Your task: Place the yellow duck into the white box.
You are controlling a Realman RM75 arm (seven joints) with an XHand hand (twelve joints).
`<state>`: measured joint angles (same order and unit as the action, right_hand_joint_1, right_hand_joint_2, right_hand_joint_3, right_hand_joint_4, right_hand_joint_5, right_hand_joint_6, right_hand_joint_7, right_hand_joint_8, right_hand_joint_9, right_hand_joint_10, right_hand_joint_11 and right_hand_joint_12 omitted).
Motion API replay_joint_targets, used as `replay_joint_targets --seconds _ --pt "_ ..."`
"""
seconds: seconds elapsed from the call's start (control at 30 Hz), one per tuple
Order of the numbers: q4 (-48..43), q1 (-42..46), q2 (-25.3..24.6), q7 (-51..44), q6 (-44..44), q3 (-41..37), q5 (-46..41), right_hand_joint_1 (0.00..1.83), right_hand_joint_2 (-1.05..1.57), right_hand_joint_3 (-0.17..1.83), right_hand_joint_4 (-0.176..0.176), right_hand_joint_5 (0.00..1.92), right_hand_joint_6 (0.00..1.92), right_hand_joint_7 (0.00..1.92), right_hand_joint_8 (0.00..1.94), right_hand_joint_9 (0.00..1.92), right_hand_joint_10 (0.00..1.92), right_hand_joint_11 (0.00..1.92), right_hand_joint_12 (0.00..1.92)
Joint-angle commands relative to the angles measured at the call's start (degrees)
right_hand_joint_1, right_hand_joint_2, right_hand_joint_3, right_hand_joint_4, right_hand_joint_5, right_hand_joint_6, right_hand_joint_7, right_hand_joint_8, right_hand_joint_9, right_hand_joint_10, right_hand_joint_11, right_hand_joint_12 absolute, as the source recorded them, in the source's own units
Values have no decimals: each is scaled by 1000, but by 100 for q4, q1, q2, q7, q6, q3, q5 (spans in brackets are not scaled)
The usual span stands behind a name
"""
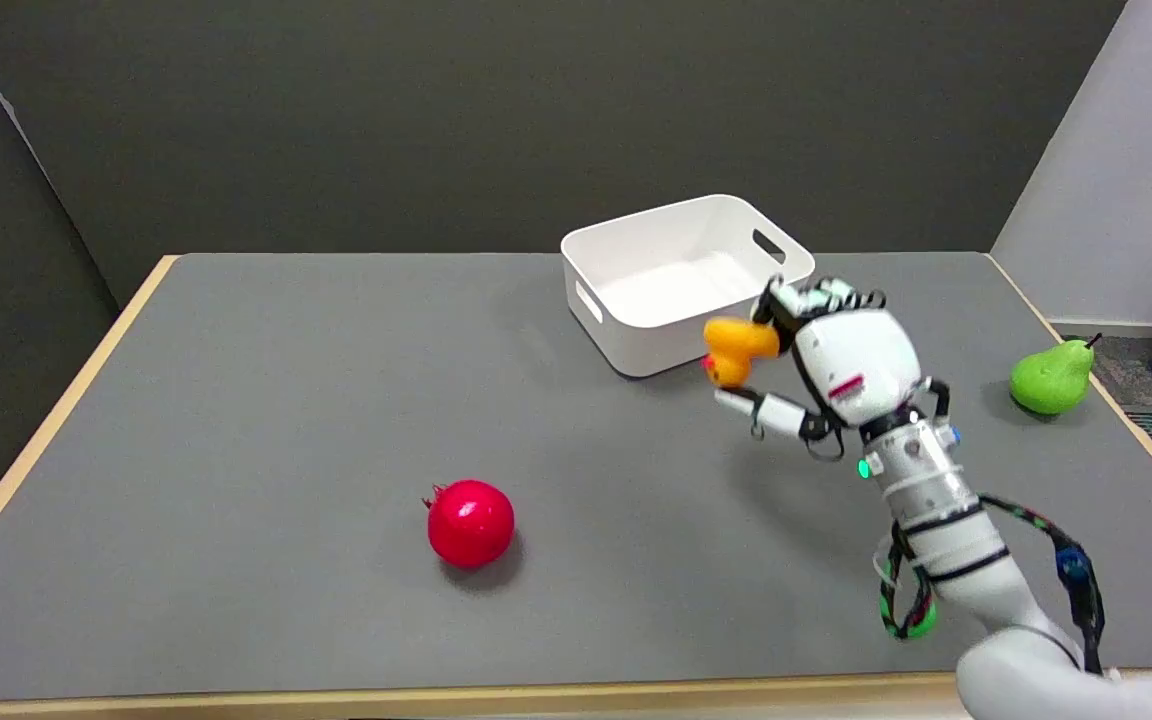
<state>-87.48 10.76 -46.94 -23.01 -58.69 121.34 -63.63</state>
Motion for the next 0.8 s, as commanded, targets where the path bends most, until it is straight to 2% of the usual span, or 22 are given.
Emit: replay_joint_targets --seconds 0.03,0.13,0.2,0.27,0.33,0.67,0.8 --pt "-112 -731 -362 37 887 -1513 -129 1174 1227 77 -120 564 1616 862 1229 732 1258 484 1738" --pt "128 -887 -402 29 1032 -1650 -736 1172 1195 131 -117 576 1605 875 1217 723 1290 477 1810" --pt "447 -1086 -410 29 939 -1577 -1052 1175 1214 99 -125 571 1607 873 1219 729 1283 469 1794" --pt "750 -1316 -479 29 848 -1465 -1166 1178 1137 256 -130 570 1616 875 1229 698 1339 415 1836" --pt "1028 -1572 -564 24 863 -1367 -1180 1169 1230 76 -121 564 1614 861 1242 732 1276 453 1786" --pt "2521 -3360 -899 -171 1820 -232 -1468 1178 1200 118 -126 577 1582 879 1245 750 1320 475 1846" --pt "2942 -3951 -1029 -123 2140 203 -1468 1177 1198 122 -115 579 1577 875 1243 751 1342 460 1896"
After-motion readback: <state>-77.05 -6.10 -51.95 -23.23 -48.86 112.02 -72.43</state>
